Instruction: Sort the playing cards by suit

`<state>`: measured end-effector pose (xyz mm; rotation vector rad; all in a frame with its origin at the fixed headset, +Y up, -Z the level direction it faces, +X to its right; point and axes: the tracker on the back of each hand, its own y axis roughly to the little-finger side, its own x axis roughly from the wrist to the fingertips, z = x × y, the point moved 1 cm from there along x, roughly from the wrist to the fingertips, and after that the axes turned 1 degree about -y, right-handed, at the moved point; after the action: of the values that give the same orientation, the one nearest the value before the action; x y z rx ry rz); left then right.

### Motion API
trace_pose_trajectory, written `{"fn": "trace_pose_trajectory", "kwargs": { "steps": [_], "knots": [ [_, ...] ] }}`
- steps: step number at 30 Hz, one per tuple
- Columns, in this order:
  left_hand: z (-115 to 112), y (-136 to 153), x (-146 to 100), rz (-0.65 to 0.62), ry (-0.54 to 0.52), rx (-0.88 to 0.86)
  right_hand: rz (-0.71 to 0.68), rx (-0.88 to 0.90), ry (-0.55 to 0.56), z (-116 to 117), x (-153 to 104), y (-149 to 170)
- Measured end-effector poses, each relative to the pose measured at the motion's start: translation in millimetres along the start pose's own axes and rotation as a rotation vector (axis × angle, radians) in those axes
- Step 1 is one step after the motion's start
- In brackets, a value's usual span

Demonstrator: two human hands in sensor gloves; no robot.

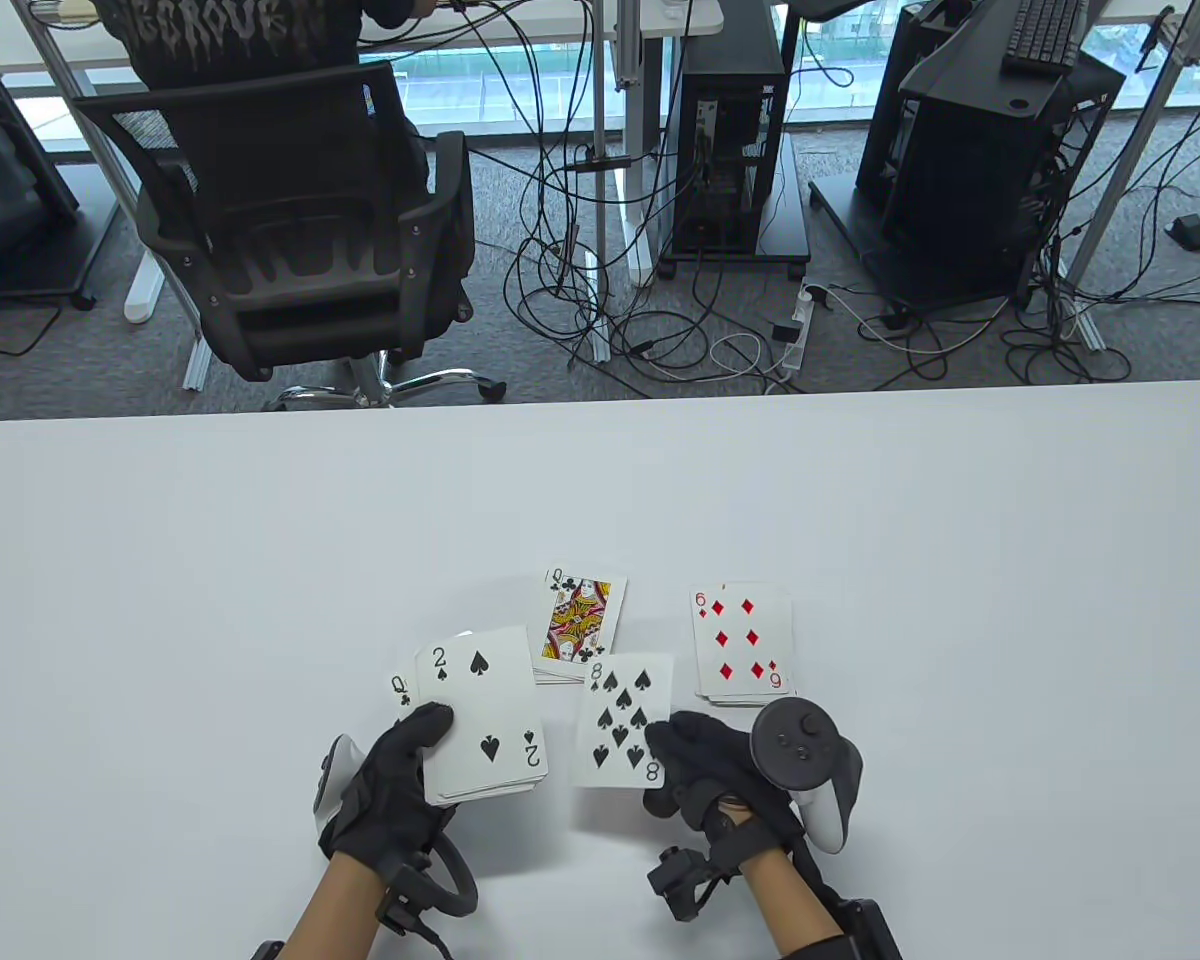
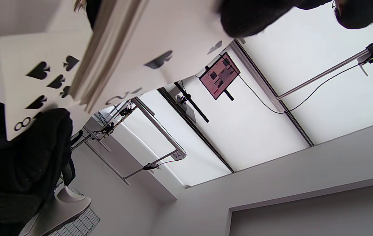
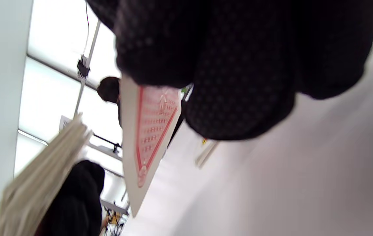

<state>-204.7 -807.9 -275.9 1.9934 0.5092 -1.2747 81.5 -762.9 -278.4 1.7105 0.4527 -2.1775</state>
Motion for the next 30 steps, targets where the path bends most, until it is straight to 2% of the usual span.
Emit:
{"fn": "trace_pose_trajectory", "kwargs": {
  "steps": [5,7,14,22,26,29,30],
  "knots": [
    [0.2,-1.9,-1.1,-0.005,-0.004,-0.005,0.088,-0.246,-0.198,39.0,2.6,-4.3],
    [0.7,-2.5,-1.2,-0.006,-0.003,-0.004,0.098,-0.332,-0.191,45.7,2.5,-11.1],
    [1.6,-2.4,-2.6,0.006,-0.010,-0.003,0.131,-0.674,-0.275,68.0,4.4,-19.3],
    [1.7,-2.0,-3.4,0.010,-0.013,-0.002,0.092,-0.898,-0.260,79.9,2.0,-26.6],
    [1.9,-1.5,-3.7,0.013,-0.014,0.003,0.071,-0.937,-0.253,80.0,0.3,-27.7],
    [1.6,-1.2,-3.8,0.017,-0.013,0.005,0.068,-0.857,-0.241,70.8,0.2,-31.5],
    [1.6,-1.1,-3.7,0.018,-0.012,0.008,0.032,-0.801,-0.201,65.3,-1.0,-35.1]
  ]
}}
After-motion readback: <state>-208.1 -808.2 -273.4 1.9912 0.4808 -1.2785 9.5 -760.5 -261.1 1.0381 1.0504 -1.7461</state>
